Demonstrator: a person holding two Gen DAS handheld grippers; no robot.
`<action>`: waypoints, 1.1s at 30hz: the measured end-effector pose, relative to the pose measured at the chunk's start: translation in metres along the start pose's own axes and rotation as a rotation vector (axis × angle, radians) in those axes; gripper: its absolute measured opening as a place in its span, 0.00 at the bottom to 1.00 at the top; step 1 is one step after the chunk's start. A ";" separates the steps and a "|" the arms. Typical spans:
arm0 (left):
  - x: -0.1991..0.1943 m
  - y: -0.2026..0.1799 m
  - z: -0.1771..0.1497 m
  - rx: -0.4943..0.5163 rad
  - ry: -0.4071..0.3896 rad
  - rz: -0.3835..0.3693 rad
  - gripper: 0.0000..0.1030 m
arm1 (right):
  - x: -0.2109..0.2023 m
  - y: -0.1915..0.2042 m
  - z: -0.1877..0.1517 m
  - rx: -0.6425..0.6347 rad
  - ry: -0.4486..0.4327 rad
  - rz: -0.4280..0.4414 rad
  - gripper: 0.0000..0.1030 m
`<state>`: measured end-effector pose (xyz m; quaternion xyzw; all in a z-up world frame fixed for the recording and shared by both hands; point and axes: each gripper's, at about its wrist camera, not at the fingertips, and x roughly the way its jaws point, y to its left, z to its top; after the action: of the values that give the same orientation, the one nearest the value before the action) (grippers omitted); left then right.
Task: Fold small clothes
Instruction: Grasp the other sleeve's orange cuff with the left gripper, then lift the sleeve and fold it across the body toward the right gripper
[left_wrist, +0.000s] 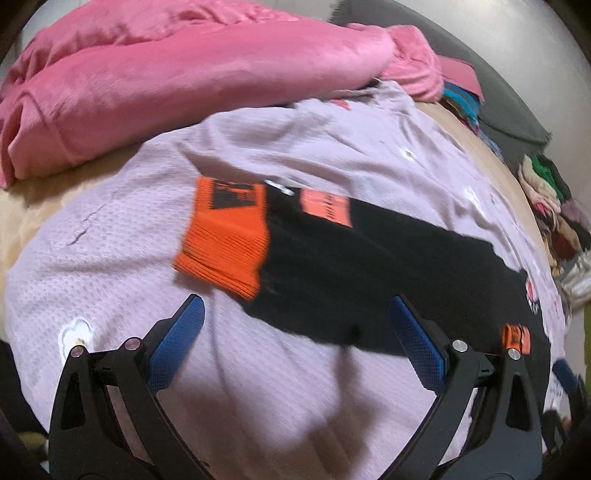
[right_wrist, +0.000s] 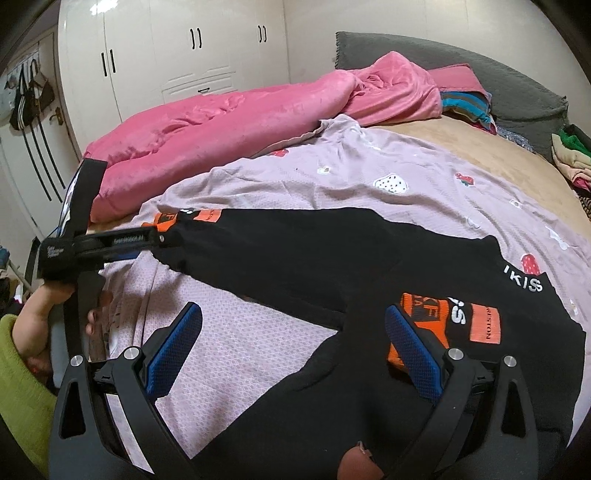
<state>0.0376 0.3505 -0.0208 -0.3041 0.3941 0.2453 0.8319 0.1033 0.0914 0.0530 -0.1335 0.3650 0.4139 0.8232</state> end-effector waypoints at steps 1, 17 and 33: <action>0.001 0.004 0.002 -0.010 -0.002 0.003 0.91 | 0.001 0.000 -0.001 0.002 0.003 -0.001 0.96; -0.017 0.013 0.033 -0.079 -0.116 -0.049 0.07 | -0.009 -0.037 -0.010 0.087 0.001 -0.054 0.96; -0.091 -0.093 0.045 0.109 -0.246 -0.183 0.06 | -0.072 -0.102 -0.028 0.233 -0.104 -0.116 0.96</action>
<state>0.0690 0.3025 0.1042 -0.2608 0.2726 0.1820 0.9080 0.1412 -0.0289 0.0761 -0.0365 0.3591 0.3267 0.8735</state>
